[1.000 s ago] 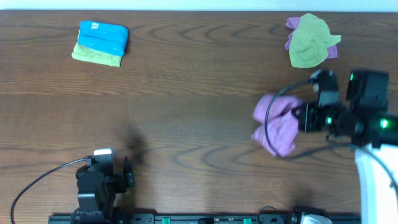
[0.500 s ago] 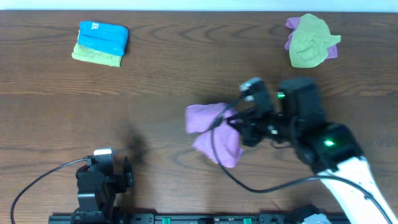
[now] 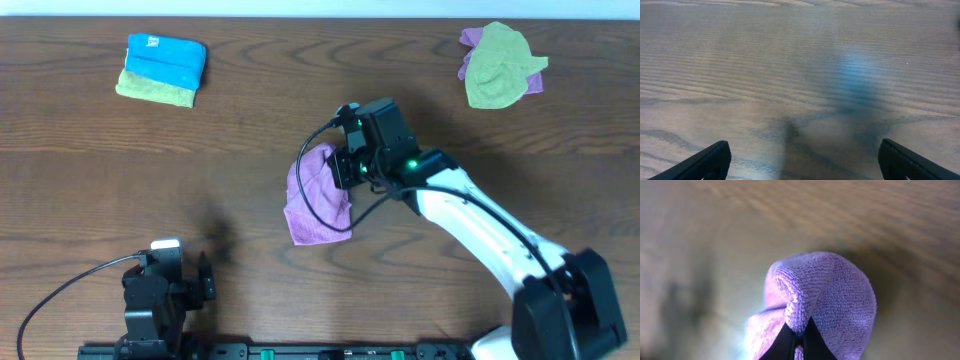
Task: Fold the cloth
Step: 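Lift the purple cloth with the right gripper and carry it toward center, then lower the purple cloth onto the table center with the right gripper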
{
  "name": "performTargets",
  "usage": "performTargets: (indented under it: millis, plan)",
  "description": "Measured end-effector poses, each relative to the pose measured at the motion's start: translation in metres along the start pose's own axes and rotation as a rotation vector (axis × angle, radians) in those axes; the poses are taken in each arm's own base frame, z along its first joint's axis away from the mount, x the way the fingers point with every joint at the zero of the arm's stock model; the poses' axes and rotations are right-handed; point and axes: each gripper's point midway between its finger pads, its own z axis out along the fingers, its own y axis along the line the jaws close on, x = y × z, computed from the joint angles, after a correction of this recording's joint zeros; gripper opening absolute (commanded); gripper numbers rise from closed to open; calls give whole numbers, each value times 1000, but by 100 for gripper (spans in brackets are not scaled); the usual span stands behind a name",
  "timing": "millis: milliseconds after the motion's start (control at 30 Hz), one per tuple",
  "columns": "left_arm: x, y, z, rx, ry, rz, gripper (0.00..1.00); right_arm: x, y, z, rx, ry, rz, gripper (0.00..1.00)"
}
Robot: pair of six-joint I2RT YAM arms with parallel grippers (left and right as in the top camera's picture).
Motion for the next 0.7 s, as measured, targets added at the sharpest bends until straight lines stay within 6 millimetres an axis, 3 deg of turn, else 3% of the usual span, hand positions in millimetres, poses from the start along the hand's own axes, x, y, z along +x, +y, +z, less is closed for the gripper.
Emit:
performTargets:
  millis: [167, 267, 367, 400, 467, 700]
  plan:
    - [0, 0, 0, 0, 0, 0, 96, -31, -37, 2, 122, -127, 26, 4]
    - [0, 0, 0, 0, 0, 0, 95, -53, -52, -6, 165, -218, 45, 16]
    - [0, 0, 0, 0, 0, 0, 95, -68, -67, -13, 201, -282, 72, 50]
    - [0, 0, 0, 0, 0, 0, 95, -73, -71, -15, 207, -303, 79, 67]
    - [0, 0, 0, 0, 0, 0, 95, -77, -76, -18, 221, -319, 88, 86]
    - [0, 0, 0, 0, 0, 0, 95, -67, -74, -17, 200, -282, 146, 85]
